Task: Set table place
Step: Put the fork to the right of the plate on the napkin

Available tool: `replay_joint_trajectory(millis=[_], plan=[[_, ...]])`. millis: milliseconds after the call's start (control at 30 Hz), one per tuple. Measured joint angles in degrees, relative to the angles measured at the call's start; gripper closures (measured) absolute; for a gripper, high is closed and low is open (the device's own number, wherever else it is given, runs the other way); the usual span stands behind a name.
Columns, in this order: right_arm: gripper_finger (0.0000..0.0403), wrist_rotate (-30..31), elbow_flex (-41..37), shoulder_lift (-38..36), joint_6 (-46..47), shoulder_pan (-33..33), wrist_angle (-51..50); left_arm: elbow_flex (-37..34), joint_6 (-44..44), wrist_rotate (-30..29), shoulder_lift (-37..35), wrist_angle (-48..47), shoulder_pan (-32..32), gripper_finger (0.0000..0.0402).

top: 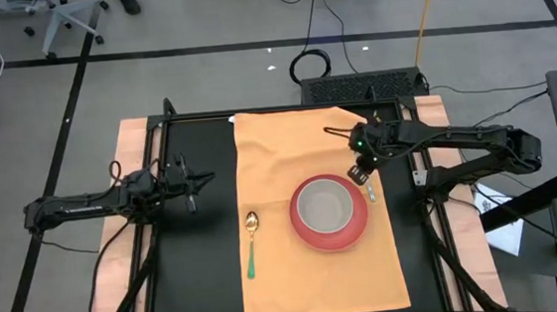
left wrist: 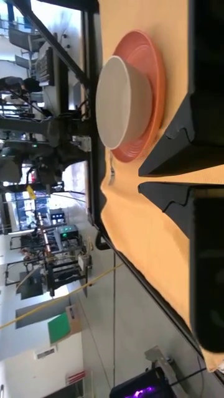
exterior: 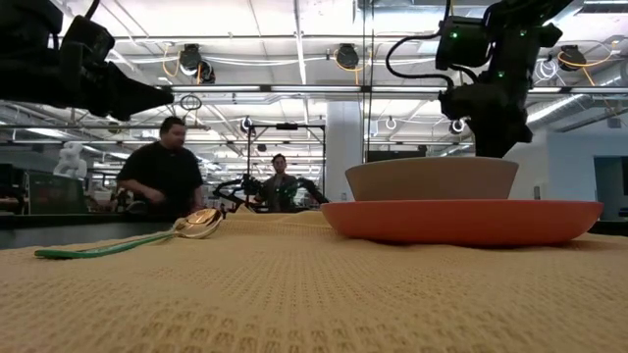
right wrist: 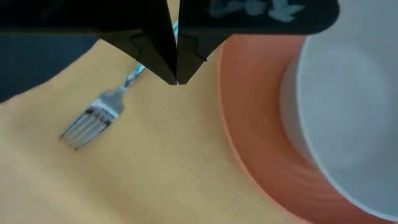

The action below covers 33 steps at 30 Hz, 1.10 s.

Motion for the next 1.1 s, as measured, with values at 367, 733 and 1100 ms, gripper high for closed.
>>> replay_joint_trajectory(millis=[367, 733, 1100], plan=[[0.0357, 0.07, 0.0, 0.52, 11.03, -0.26, -5.31, 0.0, 0.54, 0.02, 0.0, -3.8, 0.0, 0.0371], [0.0305, -1.28, 0.0, 9.04, 14.84, -0.26, -5.8, 0.0, 0.56, 0.04, 0.0, -3.03, 0.0, 0.0371], [0.0314, -0.97, 0.0, 12.91, 17.77, -3.24, -5.74, 0.0, 0.54, 0.07, 0.0, -3.08, 0.02, 0.0371]])
